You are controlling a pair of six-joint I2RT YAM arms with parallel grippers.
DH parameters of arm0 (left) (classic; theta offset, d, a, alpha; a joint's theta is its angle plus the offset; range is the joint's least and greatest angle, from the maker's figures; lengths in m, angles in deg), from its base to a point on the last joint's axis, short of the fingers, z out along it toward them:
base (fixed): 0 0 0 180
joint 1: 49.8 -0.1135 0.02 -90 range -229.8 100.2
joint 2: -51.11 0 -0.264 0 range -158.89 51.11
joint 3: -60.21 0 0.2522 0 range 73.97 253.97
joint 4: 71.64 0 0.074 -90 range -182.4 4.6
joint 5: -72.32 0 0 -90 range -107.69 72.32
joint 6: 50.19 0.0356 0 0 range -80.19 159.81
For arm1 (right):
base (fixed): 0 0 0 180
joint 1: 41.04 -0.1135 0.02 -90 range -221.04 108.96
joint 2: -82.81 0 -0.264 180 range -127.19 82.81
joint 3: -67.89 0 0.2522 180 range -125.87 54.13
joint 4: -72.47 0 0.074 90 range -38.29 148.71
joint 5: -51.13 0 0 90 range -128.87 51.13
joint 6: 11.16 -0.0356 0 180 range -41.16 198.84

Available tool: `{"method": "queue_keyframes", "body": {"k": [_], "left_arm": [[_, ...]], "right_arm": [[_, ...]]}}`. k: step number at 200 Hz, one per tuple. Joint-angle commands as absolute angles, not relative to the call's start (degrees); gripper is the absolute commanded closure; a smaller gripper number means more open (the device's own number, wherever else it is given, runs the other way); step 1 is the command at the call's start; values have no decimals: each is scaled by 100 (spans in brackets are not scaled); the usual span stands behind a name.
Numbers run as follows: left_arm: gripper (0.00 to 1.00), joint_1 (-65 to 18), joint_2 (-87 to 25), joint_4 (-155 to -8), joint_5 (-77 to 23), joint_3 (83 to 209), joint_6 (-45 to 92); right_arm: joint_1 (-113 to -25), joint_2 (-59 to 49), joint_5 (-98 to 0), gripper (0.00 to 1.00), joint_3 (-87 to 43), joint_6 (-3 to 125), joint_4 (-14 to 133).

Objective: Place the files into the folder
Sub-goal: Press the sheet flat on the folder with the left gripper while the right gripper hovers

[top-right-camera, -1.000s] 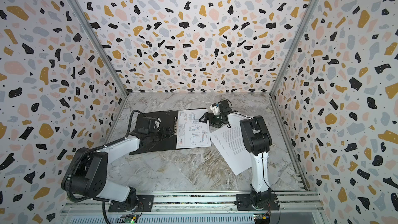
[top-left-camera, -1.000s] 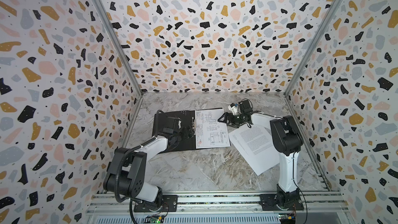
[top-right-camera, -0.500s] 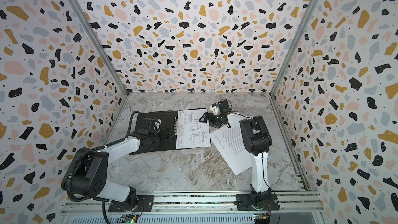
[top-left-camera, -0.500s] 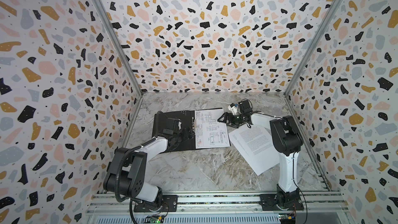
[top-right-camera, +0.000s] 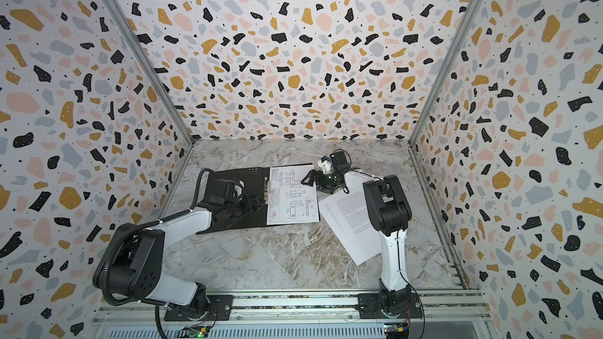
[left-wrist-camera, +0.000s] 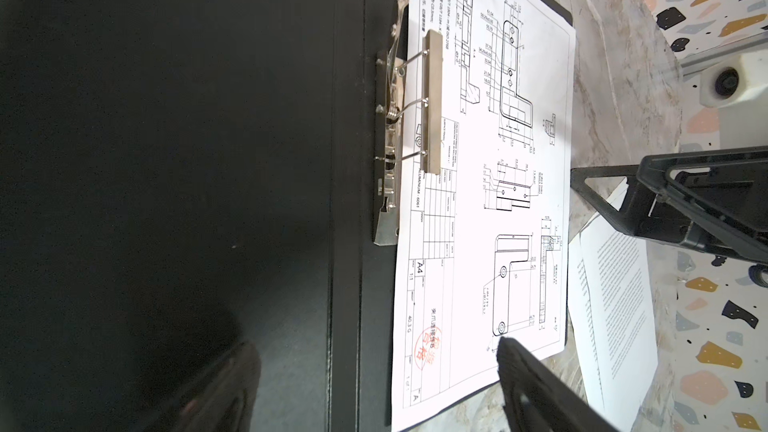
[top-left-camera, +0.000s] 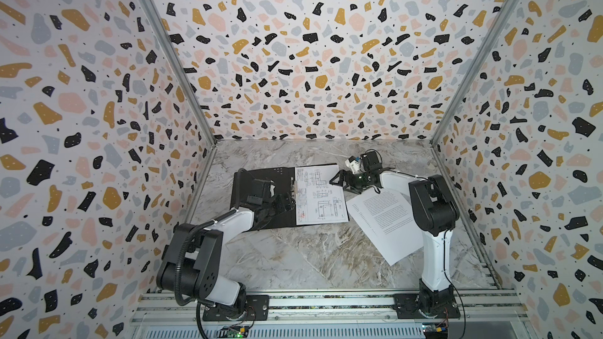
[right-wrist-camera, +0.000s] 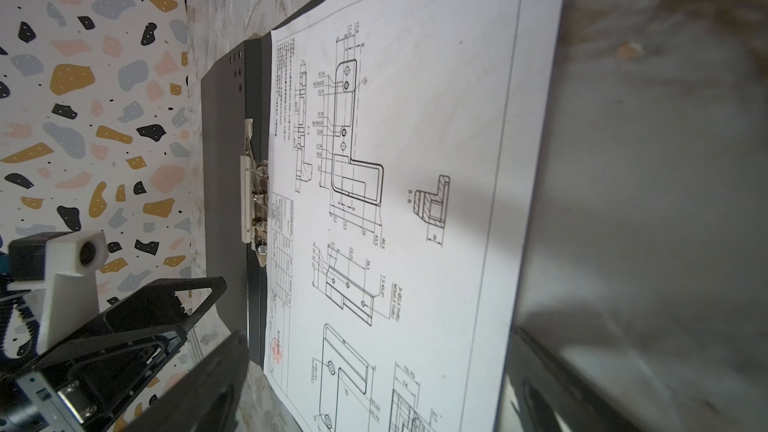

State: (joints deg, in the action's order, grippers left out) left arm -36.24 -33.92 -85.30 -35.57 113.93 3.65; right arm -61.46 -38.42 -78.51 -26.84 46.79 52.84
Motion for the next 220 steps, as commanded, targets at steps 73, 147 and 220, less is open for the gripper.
{"method": "queue_keyframes", "body": {"k": [73,147,220], "left_arm": [[10,-3653,-3397,-8302,-3682,11281,360],[10,-3654,-3333,-8223,-3695,11177,315],[9,-3612,-3178,-8302,-3678,11310,386]], "right_arm": [[-6187,-3951,-7833,3,-3093,4693,5033],[-6213,-3993,-7833,3,-3173,4729,4939],[-6204,-3815,-7773,1,-3215,4810,4866]]}}
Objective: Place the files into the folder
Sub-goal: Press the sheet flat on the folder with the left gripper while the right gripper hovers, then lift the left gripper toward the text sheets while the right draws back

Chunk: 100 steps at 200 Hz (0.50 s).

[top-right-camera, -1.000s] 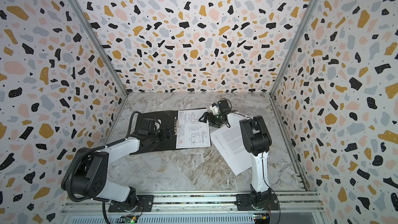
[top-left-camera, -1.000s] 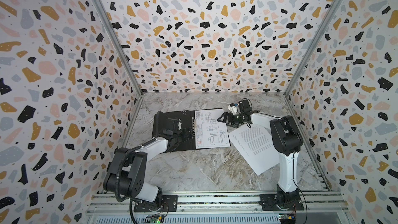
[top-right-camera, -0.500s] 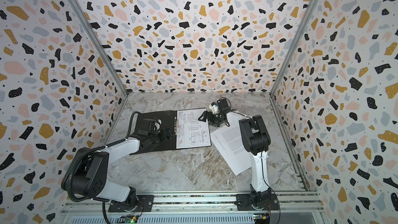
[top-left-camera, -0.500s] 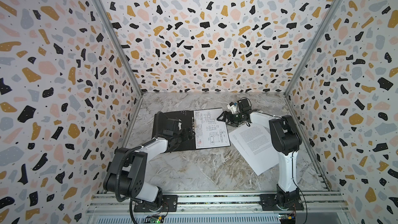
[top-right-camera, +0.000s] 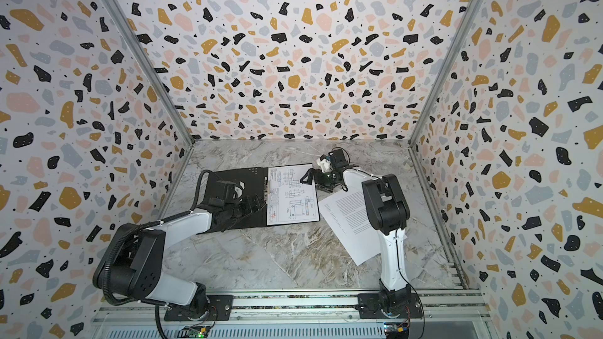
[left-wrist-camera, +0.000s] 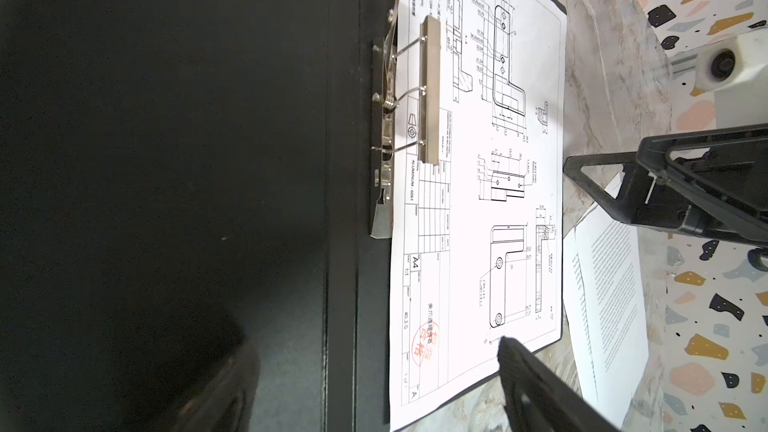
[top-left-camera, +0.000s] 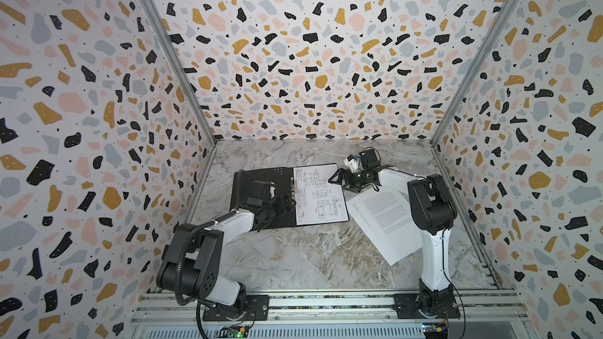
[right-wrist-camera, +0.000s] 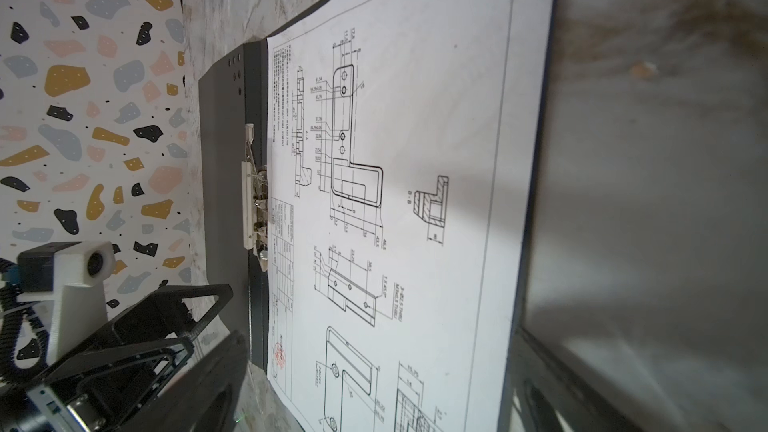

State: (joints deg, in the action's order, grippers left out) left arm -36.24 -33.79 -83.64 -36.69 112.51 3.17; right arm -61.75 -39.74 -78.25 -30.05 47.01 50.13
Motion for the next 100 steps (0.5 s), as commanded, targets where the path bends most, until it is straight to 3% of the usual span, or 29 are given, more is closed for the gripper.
{"method": "queue_keyframes", "body": {"k": [1,55,100], "left_arm": [[9,-3610,-3178,-8302,-3677,11322,391],[4,-3116,-3172,-8428,-3462,11751,416],[0,-2453,-3151,-8028,-3377,12062,43]], "right_arm": [[-6204,-3810,-7773,1,-3216,4813,4867],[-6084,-3268,-7543,1,-2867,4863,4897],[-5731,-2054,-6982,1,-1693,4944,5181]]}}
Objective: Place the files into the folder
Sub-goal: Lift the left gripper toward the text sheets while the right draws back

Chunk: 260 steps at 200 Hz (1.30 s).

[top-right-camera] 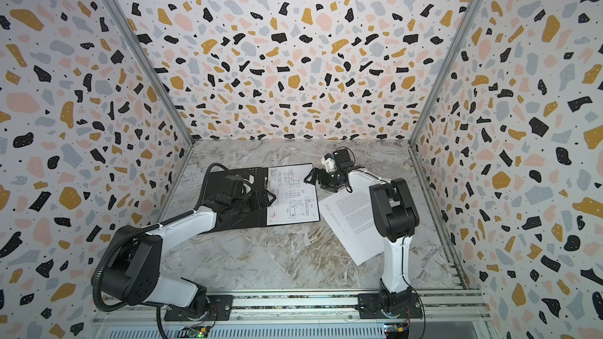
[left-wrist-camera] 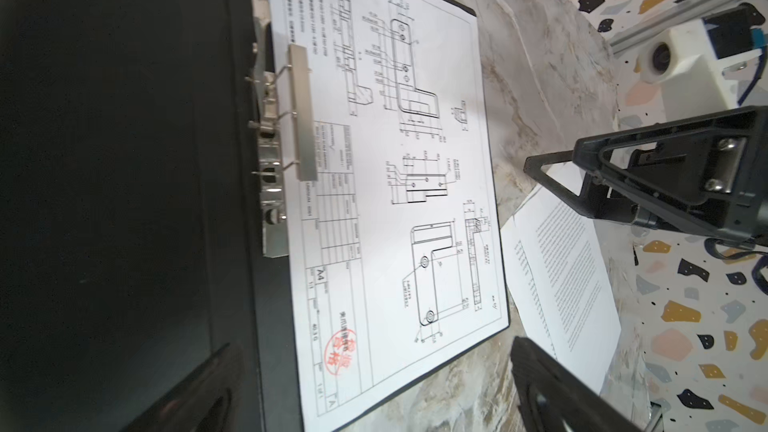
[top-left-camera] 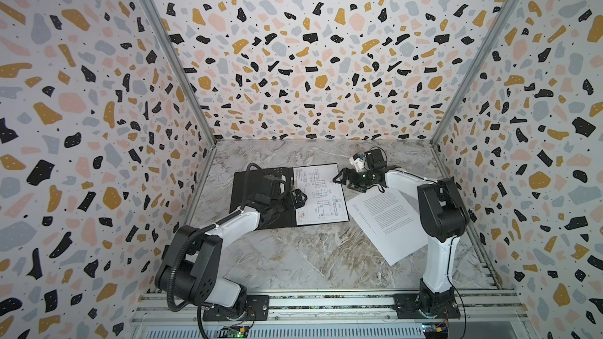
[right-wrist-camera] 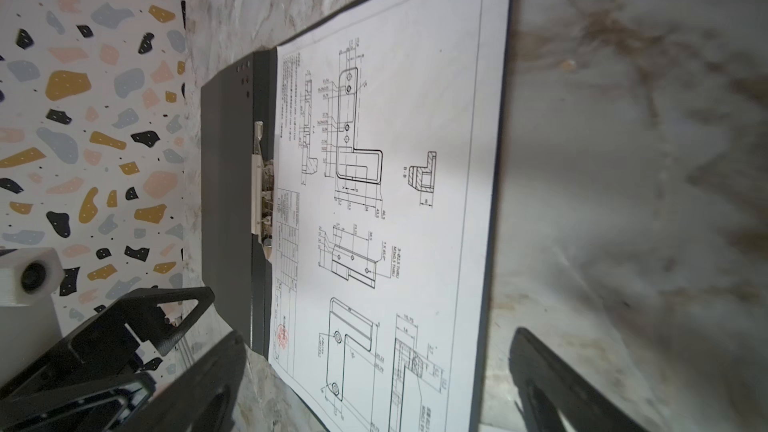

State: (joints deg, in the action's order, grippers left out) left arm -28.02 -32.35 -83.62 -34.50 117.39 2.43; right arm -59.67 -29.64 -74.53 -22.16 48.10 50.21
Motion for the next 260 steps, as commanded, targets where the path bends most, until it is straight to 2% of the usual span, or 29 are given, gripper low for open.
{"method": "queue_keyframes", "body": {"k": [1,39,57,83,126,150,226,260], "left_arm": [[0,-2433,-3155,-8024,-3377,12072,39],[0,-1597,-3591,-7830,-3175,12586,-206],[0,-1269,-3901,-7627,-3097,12815,-412],[0,-788,-4438,-7457,-2905,13268,-621],[0,-90,-5523,-7343,-2493,14205,-1049],[0,164,-6063,-7360,-2308,14706,-1390],[0,294,-7559,-8787,-2760,16494,-1126],[0,295,-7482,-8960,-2699,16287,-1051]], "right_arm": [[-5722,-2006,-6951,1,-1660,4946,5192],[-4909,-470,-5992,1,-139,4959,5430],[-4243,-18,-6052,1,371,5033,5384],[-3440,263,-6143,1,800,5273,5237],[-2618,449,-5792,1,1314,5326,5363],[-2170,315,-5972,1,1523,5229,5519],[-1990,153,-6145,1,1925,5062,5646],[-1994,216,-6258,1,2073,5101,5578]]}}
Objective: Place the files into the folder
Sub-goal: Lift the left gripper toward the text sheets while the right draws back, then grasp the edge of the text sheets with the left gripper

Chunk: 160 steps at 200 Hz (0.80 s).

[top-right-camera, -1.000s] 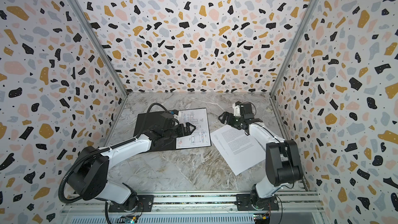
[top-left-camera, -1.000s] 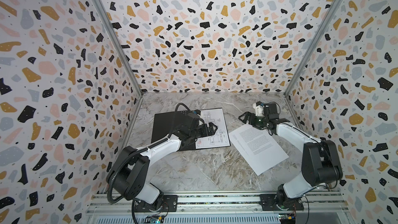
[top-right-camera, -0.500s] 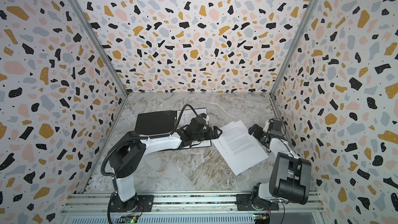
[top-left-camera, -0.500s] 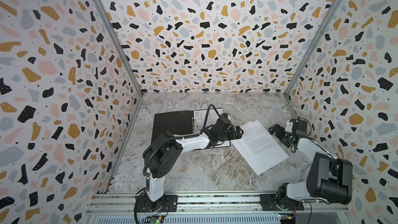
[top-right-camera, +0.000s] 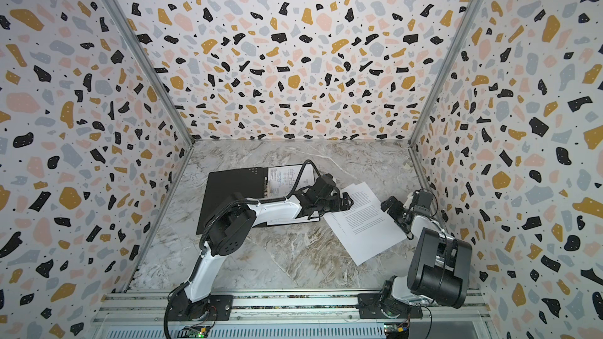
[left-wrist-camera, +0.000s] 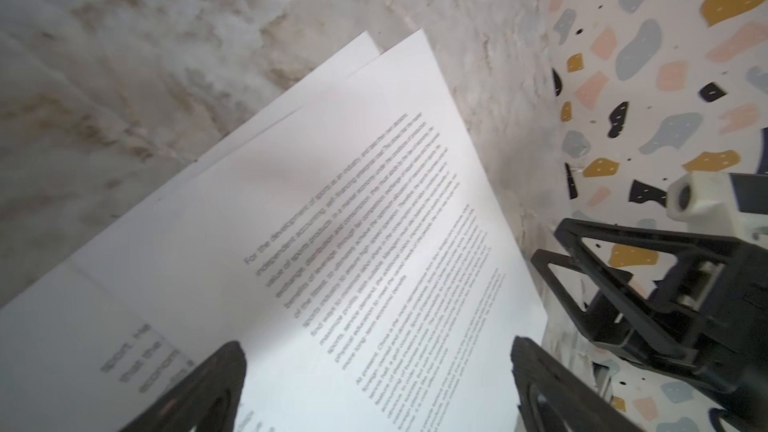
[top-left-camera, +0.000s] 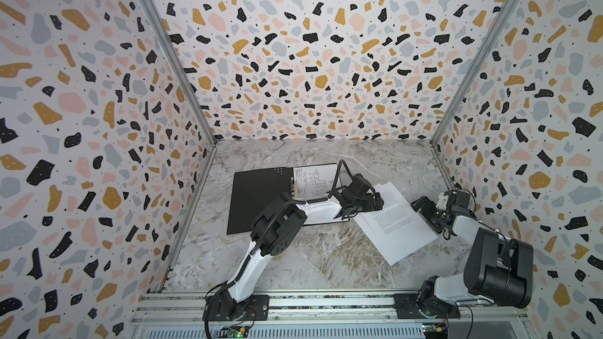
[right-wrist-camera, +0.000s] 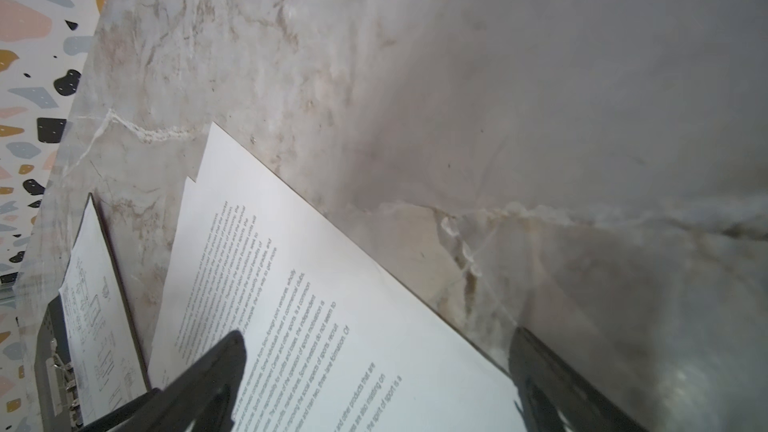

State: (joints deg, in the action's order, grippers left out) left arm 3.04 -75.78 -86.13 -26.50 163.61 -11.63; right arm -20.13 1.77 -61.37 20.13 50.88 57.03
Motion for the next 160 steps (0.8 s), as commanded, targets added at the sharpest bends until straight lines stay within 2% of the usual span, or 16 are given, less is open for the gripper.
{"method": "queue_keyframes", "body": {"k": [1,27,91,160], "left_arm": [[0,294,-7478,-8965,-2695,16281,-1053],[0,293,-7509,-8752,-2859,16138,-1051],[0,281,-8110,-9102,-3108,16827,-785],[0,49,-8989,-9338,-3454,18260,-473]], "right_arm": [[-1990,214,-6259,1,2069,5104,5575],[-2000,143,-6261,1,1960,5177,5277],[-2000,373,-6242,1,2247,5004,4965],[-1959,1377,-6235,0,2700,4826,4459]]}}
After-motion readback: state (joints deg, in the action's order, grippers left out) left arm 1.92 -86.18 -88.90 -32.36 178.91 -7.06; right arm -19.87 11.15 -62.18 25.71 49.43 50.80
